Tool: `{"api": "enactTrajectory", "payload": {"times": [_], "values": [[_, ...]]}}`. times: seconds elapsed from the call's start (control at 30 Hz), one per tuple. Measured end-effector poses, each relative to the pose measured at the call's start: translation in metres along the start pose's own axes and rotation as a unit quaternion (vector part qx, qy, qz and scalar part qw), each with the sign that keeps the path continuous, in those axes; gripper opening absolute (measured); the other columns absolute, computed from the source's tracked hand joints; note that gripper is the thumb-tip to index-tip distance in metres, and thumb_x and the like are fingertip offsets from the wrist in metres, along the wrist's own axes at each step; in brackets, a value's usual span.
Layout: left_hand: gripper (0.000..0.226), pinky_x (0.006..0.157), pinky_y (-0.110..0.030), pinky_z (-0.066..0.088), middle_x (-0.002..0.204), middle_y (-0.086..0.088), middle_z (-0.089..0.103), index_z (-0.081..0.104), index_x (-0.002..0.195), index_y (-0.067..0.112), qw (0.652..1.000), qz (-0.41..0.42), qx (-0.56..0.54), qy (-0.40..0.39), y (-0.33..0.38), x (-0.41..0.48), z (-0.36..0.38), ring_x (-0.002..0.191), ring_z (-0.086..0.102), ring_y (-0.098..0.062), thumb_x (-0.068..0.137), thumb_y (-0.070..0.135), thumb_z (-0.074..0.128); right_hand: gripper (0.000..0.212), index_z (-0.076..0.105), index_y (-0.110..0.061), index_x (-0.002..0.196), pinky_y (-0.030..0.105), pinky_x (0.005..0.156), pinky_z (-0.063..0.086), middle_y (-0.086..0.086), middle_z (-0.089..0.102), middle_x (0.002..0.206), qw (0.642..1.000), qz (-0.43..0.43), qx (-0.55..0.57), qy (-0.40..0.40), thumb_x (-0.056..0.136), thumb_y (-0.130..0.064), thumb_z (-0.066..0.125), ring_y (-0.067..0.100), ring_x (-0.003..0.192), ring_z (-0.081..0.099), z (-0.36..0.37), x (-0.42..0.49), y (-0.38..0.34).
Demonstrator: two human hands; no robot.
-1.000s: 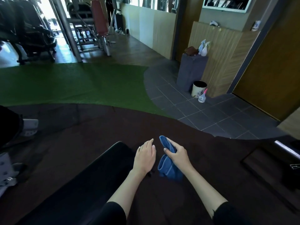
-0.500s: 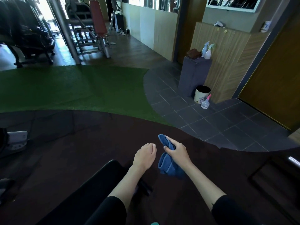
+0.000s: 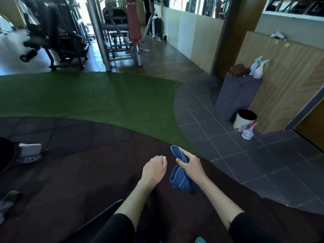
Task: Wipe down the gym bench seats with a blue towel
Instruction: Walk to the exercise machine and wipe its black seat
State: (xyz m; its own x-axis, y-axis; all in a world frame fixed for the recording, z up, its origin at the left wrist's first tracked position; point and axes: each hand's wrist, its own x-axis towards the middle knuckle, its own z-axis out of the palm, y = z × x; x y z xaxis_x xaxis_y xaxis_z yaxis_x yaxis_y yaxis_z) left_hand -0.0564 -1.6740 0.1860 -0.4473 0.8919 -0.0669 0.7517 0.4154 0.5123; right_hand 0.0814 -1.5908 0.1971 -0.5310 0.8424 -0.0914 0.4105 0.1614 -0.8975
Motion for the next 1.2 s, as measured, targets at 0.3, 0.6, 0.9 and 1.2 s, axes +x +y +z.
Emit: {"api": "enactTrajectory", "payload": {"times": [0.3,0.6,0.9,1.2], "values": [[0.034,0.077,-0.04,0.045,0.093,-0.008,0.06,0.053,0.084,0.01,0.991,-0.121,-0.005,0.064,0.019,0.106,0.002,0.09,0.057,-0.028,0.101,0.029,0.03,0.05,0.052,-0.019,0.134,0.015,0.089,0.041,-0.007,0.059,0.127,0.992,-0.06,-0.031,-0.108,0.086,-0.017,0.065,0.005,0.112,0.055,-0.028,0.141,-0.002],[0.037,0.081,-0.039,0.045,0.095,-0.007,0.06,0.055,0.087,0.011,0.977,-0.185,-0.009,0.104,0.014,0.185,-0.004,0.094,0.058,-0.026,0.101,0.032,0.029,0.05,0.053,-0.016,0.133,0.014,0.086,0.039,-0.002,0.06,0.128,0.976,-0.119,-0.067,-0.172,0.084,-0.015,0.065,0.006,0.108,0.055,-0.021,0.25,-0.014],[0.035,0.079,-0.039,0.045,0.096,-0.008,0.059,0.055,0.09,0.011,0.961,-0.235,-0.042,0.139,-0.042,0.275,-0.034,0.095,0.057,-0.026,0.102,0.031,0.029,0.052,0.051,-0.011,0.134,0.021,0.097,0.043,0.002,0.06,0.128,0.955,-0.18,-0.094,-0.216,0.085,-0.015,0.066,0.013,0.116,0.056,0.033,0.36,-0.04],[0.036,0.082,-0.039,0.044,0.101,-0.008,0.059,0.057,0.096,0.01,0.946,-0.284,-0.049,0.149,-0.125,0.382,-0.096,0.1,0.056,-0.027,0.101,0.03,0.028,0.051,0.052,-0.014,0.134,0.013,0.091,0.04,0.001,0.061,0.127,0.944,-0.187,-0.08,-0.26,0.085,-0.015,0.066,0.011,0.114,0.057,0.117,0.486,-0.099]]}}
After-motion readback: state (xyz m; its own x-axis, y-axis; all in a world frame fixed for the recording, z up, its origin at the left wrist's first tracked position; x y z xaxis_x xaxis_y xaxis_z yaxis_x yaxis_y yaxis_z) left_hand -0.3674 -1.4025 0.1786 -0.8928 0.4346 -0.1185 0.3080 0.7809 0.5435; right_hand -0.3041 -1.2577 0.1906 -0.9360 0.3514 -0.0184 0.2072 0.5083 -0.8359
